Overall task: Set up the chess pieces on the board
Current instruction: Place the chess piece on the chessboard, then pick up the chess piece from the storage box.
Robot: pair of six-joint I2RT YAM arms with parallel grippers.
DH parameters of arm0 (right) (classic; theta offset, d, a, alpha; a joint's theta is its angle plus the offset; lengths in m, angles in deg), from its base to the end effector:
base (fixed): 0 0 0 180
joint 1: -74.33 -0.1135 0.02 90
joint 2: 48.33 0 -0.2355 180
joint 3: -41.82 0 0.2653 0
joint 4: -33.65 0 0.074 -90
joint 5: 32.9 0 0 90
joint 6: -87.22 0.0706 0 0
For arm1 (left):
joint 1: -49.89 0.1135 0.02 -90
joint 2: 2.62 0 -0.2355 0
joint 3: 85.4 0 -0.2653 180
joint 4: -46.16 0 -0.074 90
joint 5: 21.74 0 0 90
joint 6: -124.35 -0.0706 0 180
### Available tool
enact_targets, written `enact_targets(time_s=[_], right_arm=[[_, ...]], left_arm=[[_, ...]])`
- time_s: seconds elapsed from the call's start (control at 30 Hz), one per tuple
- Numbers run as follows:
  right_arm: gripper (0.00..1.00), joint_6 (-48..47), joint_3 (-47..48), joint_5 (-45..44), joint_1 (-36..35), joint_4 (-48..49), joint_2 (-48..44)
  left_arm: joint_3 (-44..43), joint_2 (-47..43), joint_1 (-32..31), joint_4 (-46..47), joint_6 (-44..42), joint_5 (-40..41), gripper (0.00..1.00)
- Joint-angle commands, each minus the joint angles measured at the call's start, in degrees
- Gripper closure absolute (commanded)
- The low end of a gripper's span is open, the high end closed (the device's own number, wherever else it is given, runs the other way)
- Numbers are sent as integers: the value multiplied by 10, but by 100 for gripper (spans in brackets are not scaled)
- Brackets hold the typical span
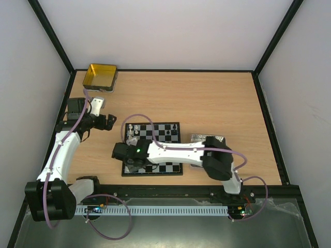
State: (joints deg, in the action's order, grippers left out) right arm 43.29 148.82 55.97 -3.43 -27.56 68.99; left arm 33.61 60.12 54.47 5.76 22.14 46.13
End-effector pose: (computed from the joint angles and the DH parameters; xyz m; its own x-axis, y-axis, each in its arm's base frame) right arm 0.0936 0.4247 0.1381 -0.8422 -0.4860 -0.2333 -0.5321 0.8189 0.2152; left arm 0.2819 -0.0041 0.2212 -0.6106 0.1476 -0.7781 0.3413 0.9356 -0.0903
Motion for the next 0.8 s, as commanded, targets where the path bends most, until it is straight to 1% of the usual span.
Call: enact_targets(time_s=[0.0,0.03,0.1,0.17,0.27,0.43,0.5,0.57,0.7,0.77], right_arm=[[78,39,-25,-83,12,-53,-123],[77,45,-38,-92,23,-60,-146],[72,50,-92,-100,54,-58,-201],[69,55,-145,-97,92,-50,-260],[61,59,-211,-100,137,-42,-325],[58,51,-330,-73,226,-10,-409],[53,48,-361,-64,250,2,-432],[50,47,-383,-63,262,10,-446],[48,46,-411,-64,283,18,-453],[50,46,-425,-53,293,31,-457]], left_arm=[[5,-8,4,0,-1,-10,0],[5,-9,4,-1,-1,-12,1],[5,-10,4,-3,-2,-16,1],[5,-11,4,-4,-3,-18,0],[5,-10,4,-5,-5,-20,0],[6,-7,4,-6,-6,-19,1],[7,-6,4,-6,-7,-18,1],[7,-4,4,-6,-7,-18,1],[5,1,4,-10,-8,-27,1],[5,4,4,-11,-9,-27,1]])
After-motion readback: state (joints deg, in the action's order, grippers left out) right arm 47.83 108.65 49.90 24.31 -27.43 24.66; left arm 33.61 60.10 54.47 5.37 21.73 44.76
